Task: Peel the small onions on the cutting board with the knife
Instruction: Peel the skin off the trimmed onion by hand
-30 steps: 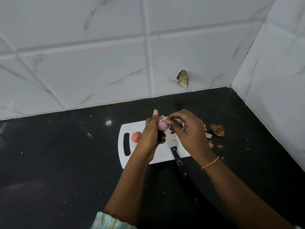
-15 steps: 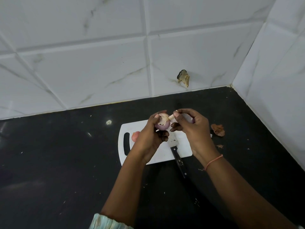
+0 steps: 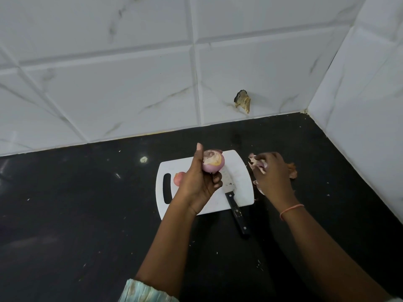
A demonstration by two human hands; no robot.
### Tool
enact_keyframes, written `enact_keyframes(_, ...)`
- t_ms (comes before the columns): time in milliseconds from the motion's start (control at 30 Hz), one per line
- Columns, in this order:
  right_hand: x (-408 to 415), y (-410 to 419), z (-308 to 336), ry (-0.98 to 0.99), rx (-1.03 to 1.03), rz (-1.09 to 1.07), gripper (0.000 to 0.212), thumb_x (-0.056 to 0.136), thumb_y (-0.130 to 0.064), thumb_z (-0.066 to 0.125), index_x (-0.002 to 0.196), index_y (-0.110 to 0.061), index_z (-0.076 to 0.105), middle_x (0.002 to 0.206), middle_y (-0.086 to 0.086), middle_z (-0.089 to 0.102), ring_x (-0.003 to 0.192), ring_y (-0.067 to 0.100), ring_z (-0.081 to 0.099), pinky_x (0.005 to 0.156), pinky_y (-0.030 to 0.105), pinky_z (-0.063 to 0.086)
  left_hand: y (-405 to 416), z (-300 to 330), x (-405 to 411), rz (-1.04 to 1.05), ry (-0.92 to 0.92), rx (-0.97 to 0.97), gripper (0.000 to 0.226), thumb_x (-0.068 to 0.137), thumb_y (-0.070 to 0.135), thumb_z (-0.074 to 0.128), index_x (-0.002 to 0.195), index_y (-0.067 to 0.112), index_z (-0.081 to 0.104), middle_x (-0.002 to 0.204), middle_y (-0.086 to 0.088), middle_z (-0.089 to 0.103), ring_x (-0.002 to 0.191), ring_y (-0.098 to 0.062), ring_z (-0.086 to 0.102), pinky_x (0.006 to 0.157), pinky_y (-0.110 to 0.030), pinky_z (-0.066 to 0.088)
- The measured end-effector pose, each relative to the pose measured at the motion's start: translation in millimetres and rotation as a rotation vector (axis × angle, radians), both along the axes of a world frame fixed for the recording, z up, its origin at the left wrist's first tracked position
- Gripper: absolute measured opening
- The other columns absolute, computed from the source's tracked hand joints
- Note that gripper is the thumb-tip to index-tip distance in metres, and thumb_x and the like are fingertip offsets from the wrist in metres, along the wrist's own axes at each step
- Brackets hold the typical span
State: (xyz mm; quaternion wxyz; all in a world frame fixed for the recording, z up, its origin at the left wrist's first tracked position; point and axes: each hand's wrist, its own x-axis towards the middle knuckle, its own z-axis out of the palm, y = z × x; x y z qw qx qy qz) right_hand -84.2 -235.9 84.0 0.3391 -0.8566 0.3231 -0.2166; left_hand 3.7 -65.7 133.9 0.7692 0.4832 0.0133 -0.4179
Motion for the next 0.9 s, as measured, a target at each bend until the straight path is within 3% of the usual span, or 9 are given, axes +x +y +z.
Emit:
enact_keyframes(100, -2.9, 3.3, -17.9, 0.167, -0.064, 0.063, 0.037, 0.087, -0.019, 0.070, 0.122, -0.009, 0.061, 0.135, 0.011, 0.049, 0.124, 0.027, 0.048, 0.096, 0.031, 0.042, -2.5, 0.6, -2.5, 0.013, 0.049, -0.031, 0.061, 0.095, 0.062, 0.043, 0.110, 0.007, 0.065, 0.076, -0.007, 0.057, 0.058, -0.014, 0.050, 0.051, -0.023, 0.047)
enact_keyframes(167, -2.0, 13.6, -13.0, 0.025, -0.104, 0.108, 0.036, 0.091, -0.028, 0.067, 0.123, -0.012, 0.062, 0.135, 0.008, 0.053, 0.126, 0.024, 0.049, 0.103, 0.040, 0.044, -3.9, 1.6, -3.5, 0.035, 0.078, -0.031, 0.061, 0.096, 0.061, 0.043, 0.110, 0.005, 0.065, 0.080, -0.010, 0.061, 0.062, -0.015, 0.054, 0.055, -0.024, 0.051)
enact_keyframes(300, 3.6, 45.8, 29.2, -0.411, 0.022, 0.362, 0.030, 0.093, -0.028, 0.064, 0.118, -0.012, 0.066, 0.120, -0.002, 0.060, 0.115, 0.010, 0.057, 0.090, 0.026, 0.052, -3.6, 2.8, -4.2, 0.011, 0.019, -0.050, 0.059, 0.100, 0.058, 0.036, 0.109, 0.006, 0.062, 0.088, -0.010, 0.065, 0.068, -0.015, 0.058, 0.066, -0.026, 0.051)
enact_keyframes(400, 10.5, 57.7, 41.4, -0.410, 0.005, 0.456, 0.031, 0.088, -0.031, 0.069, 0.114, -0.013, 0.069, 0.112, -0.003, 0.061, 0.107, 0.015, 0.060, 0.081, 0.032, 0.055, -0.3, 5.6, -3.0, -0.008, -0.013, -0.084, 0.051, 0.106, 0.043, 0.027, 0.108, 0.004, 0.060, 0.090, -0.011, 0.070, 0.082, -0.019, 0.068, 0.080, -0.032, 0.052)
enact_keyframes(500, 13.6, 58.4, 37.7, -0.444, 0.033, 0.408, 0.021, 0.084, -0.022, 0.074, 0.102, -0.011, 0.072, 0.104, -0.003, 0.062, 0.099, 0.015, 0.062, 0.078, 0.040, 0.055, 0.8, 6.0, -0.5, 0.017, -0.059, -0.076, 0.039, 0.100, 0.031, 0.026, 0.110, 0.006, 0.055, 0.096, -0.014, 0.061, 0.081, -0.020, 0.055, 0.076, -0.034, 0.042)
enact_keyframes(667, 12.8, 56.6, 42.4, -0.479, 0.049, 0.400, 0.010, 0.085, -0.014, 0.074, 0.093, -0.007, 0.074, 0.095, -0.001, 0.063, 0.090, 0.014, 0.063, 0.075, 0.036, 0.055, -0.9, 6.3, -0.7, 0.045, -0.114, -0.027, 0.032, 0.098, 0.024, 0.026, 0.111, 0.008, 0.050, 0.086, -0.011, 0.054, 0.063, -0.017, 0.047, 0.058, -0.029, 0.037)
enact_keyframes(800, 11.3, 59.2, 49.8, -0.447, 0.084, 0.419, 0.014, 0.085, -0.017, 0.074, 0.095, -0.010, 0.070, 0.097, -0.002, 0.060, 0.085, 0.012, 0.063, 0.072, 0.026, 0.055, -5.4, 6.9, -4.1, 0.063, -0.148, 0.000, 0.028, 0.100, 0.023, 0.029, 0.104, 0.009, 0.053, 0.080, -0.007, 0.055, 0.069, -0.018, 0.049, 0.060, -0.030, 0.037)
enact_keyframes(900, 11.2, 60.7, 48.9, -0.462, 0.084, 0.399, 0.007, 0.085, -0.011, 0.073, 0.087, -0.006, 0.069, 0.091, -0.001, 0.059, 0.081, 0.012, 0.062, 0.070, 0.021, 0.053, -5.5, 6.6, -4.9, 0.060, -0.181, 0.053, 0.028, 0.100, 0.023, 0.031, 0.099, 0.010, 0.056, 0.086, -0.013, 0.055, 0.067, -0.020, 0.049, 0.059, -0.031, 0.038)
